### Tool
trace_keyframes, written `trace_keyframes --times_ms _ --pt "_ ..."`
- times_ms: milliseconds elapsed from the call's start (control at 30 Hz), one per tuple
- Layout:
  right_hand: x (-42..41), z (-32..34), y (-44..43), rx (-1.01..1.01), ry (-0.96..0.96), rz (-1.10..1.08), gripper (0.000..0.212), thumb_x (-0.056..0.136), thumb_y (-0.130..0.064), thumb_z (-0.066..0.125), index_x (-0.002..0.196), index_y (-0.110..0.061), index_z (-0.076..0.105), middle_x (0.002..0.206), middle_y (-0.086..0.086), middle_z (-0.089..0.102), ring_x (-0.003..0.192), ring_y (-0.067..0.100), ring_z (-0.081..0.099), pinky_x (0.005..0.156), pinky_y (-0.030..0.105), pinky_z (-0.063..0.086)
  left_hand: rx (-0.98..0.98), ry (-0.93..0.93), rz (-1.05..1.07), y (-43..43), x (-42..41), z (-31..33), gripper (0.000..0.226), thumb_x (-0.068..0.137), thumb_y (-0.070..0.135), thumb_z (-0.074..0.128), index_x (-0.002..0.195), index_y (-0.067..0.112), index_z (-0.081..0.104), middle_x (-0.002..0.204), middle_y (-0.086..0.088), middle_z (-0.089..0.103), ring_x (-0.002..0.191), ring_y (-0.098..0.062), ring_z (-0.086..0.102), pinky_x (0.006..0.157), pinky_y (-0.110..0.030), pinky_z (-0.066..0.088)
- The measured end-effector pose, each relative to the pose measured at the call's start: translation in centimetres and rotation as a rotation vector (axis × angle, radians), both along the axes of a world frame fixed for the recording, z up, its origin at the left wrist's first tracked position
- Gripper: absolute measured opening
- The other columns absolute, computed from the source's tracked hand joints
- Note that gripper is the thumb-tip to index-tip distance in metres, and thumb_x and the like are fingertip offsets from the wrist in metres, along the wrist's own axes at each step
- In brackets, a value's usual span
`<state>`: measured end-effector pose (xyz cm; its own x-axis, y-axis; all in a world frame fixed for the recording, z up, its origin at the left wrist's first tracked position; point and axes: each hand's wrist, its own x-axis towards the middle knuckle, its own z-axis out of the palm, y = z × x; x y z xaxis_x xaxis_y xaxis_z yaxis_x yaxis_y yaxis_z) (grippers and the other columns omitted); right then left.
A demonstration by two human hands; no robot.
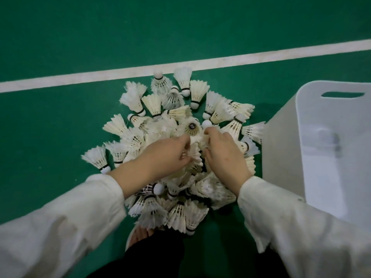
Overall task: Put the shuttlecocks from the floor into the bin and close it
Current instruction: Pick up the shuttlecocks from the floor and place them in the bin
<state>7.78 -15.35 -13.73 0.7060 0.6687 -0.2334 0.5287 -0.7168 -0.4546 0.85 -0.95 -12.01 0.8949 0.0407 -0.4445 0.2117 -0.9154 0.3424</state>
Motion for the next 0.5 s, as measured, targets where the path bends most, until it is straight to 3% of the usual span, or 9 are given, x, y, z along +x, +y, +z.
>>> trace_keyframes --times_ms 100,200,300,400,500 --pt "0.0 0.2 -0.4 -0.023 -0.027 -0.032 0.026 0.088 0.003 0.045 0.111 -0.007 0.054 0.107 0.01 0.06 0.1 0.024 0.046 0.079 0.032 0.037 0.114 -0.113 -0.094 -0.5 -0.3 0.3 0.038 0.094 0.038 0.046 0.127 0.023 0.036 0.099 -0.003 0.06 0.077 -0.02 0.058 0.056 -0.031 0.047" --pt "-0.7 1.7 -1.5 -0.09 -0.078 0.021 0.022 0.092 -0.005 0.046 0.109 -0.008 0.06 0.107 0.009 0.06 0.102 0.025 0.047 0.084 0.034 0.042 0.224 -0.128 -0.22 -1.3 -0.7 0.5 0.036 0.095 0.033 0.045 0.13 0.026 0.038 0.107 -0.006 0.056 0.084 -0.023 0.058 0.06 -0.031 0.048" --pt "-1.9 3.5 -2.3 -0.102 -0.174 -0.021 0.021 0.092 -0.007 0.045 0.105 -0.011 0.062 0.104 0.007 0.061 0.098 0.025 0.049 0.08 0.038 0.048 0.262 -0.197 -0.251 -2.0 -1.7 1.6 0.026 0.093 0.019 0.05 0.118 0.013 0.048 0.108 -0.011 0.05 0.092 -0.026 0.053 0.063 -0.032 0.043" --pt "-3.1 4.6 -2.6 -0.035 -0.216 -0.08 0.018 0.092 -0.007 0.048 0.101 -0.01 0.062 0.102 0.006 0.061 0.093 0.026 0.055 0.077 0.042 0.052 0.28 -0.335 -0.18 -2.3 -3.0 2.6 0.021 0.089 0.022 0.057 0.105 0.007 0.057 0.117 -0.01 0.046 0.106 -0.023 0.043 0.079 -0.032 0.047" --pt "-3.6 5.6 -2.7 0.026 -0.179 -0.094 0.017 0.093 -0.01 0.047 0.103 -0.007 0.06 0.108 0.006 0.056 0.086 0.025 0.058 0.074 0.035 0.049 0.101 -0.47 0.047 -1.5 -4.8 4.3 0.02 0.089 0.026 0.058 0.096 0.008 0.059 0.118 -0.003 0.048 0.112 -0.019 0.04 0.091 -0.031 0.042"
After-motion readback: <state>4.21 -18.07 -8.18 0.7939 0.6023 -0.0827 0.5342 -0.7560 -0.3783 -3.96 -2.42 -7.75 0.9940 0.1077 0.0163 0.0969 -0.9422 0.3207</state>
